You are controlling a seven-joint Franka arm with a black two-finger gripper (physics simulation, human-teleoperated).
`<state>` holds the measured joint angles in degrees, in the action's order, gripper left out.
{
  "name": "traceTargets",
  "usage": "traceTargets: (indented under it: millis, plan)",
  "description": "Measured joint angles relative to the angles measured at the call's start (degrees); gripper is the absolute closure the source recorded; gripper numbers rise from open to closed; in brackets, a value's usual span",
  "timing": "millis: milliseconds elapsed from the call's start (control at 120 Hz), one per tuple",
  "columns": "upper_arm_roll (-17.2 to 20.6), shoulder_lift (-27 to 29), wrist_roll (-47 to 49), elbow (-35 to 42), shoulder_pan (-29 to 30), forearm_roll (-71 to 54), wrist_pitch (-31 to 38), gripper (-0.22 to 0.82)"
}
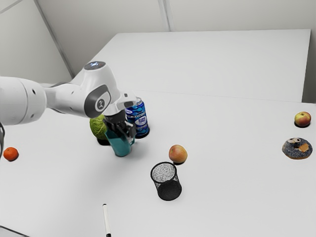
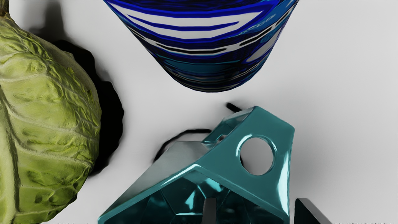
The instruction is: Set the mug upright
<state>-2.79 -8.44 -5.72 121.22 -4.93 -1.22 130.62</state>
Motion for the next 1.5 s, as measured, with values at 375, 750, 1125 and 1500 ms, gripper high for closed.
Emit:
traceTargets:
  millis: [375, 750, 1125, 1500]
  plan:
    - [-0.02, 5.56, -0.01, -0.39, -0.37, 0.11, -1.59, 0.07]
    - [-0.2, 10.12, -0.06, -3.1, -2.6, -0.31, -3.87, 0.01]
    - [-0.2, 11.17, -0.07, -7.69, -1.64, -1.25, -10.19, 0.0]
    - [-0.11, 11.99, -0.13, -8.35, -2.52, -2.15, -13.54, 0.0]
